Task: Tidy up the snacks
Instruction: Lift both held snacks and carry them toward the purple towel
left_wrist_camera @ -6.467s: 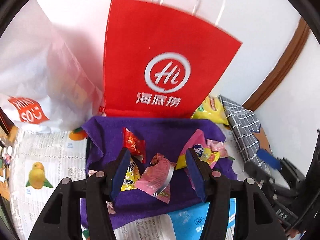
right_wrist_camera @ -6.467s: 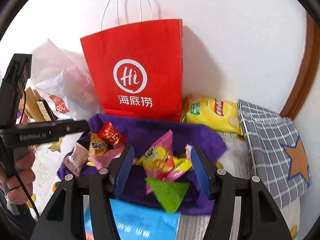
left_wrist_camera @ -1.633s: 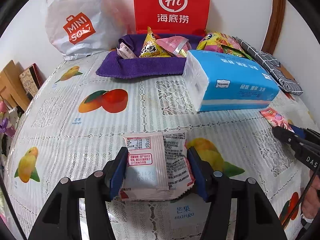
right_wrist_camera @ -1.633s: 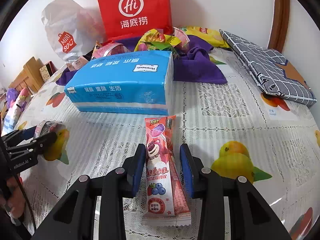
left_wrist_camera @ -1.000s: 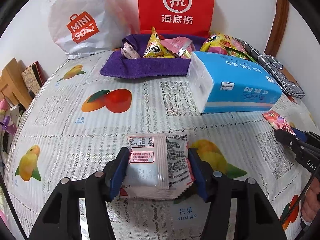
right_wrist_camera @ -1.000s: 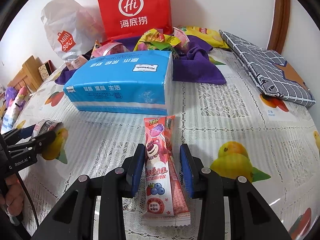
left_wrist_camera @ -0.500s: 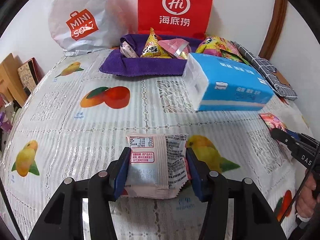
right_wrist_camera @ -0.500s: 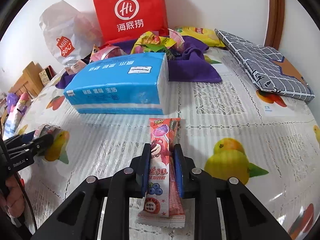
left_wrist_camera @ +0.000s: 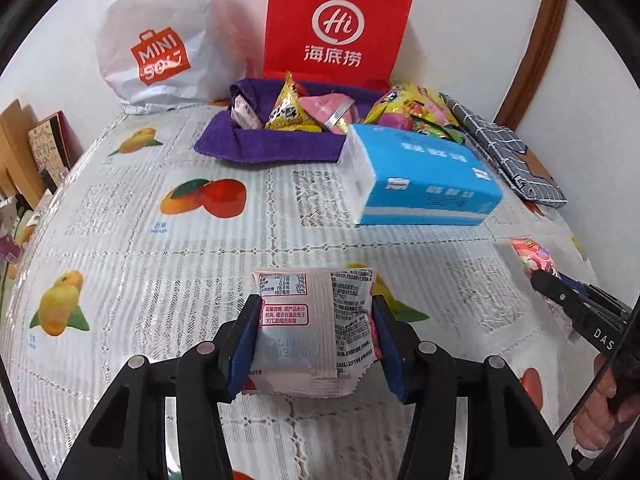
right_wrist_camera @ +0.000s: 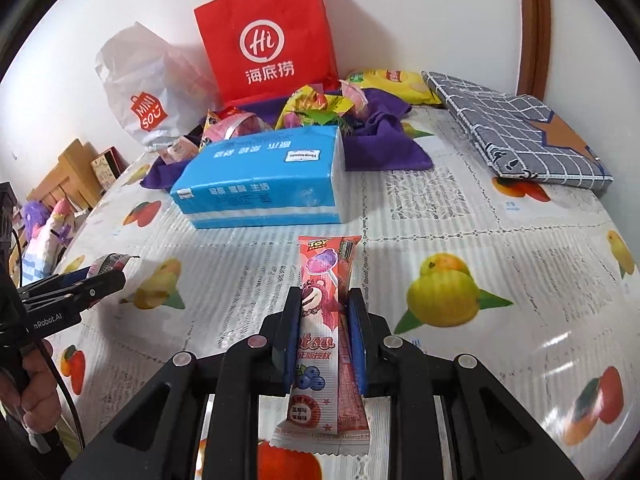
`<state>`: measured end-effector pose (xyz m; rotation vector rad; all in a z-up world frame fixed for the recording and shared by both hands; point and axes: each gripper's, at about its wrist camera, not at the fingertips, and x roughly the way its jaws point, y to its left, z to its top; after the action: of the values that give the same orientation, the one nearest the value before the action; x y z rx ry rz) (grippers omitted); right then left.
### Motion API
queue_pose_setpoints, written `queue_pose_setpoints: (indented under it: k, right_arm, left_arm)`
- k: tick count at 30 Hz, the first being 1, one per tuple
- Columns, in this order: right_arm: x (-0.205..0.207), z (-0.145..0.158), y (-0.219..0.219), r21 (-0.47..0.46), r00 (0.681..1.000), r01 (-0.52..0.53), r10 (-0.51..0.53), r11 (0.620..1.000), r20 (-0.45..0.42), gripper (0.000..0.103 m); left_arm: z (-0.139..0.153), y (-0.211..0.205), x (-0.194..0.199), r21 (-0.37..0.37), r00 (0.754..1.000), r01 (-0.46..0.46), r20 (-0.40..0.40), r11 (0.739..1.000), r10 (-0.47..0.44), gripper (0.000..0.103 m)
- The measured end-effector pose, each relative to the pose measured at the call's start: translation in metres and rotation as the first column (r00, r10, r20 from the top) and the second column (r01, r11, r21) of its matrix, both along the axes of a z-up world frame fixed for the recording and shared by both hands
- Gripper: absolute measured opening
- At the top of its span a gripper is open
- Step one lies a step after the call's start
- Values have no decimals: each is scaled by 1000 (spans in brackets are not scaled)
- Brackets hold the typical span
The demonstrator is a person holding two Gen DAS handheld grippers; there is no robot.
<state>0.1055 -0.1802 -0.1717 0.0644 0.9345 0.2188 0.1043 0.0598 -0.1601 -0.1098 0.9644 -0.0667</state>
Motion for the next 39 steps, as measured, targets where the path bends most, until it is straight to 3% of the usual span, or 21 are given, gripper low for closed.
queue_pose_setpoints:
  k: [18, 39]
  right_arm:
    - [-8, 48, 8, 7, 998, -5, 5, 1000, 65, 22]
    - [3, 71, 8, 1, 996, 6, -6, 1000, 88, 22]
  left_arm:
    - [48, -4, -7, -8, 999, 18, 42, 1000, -18, 51]
    - [78, -7, 5, 3, 996, 37, 77, 999, -37, 51]
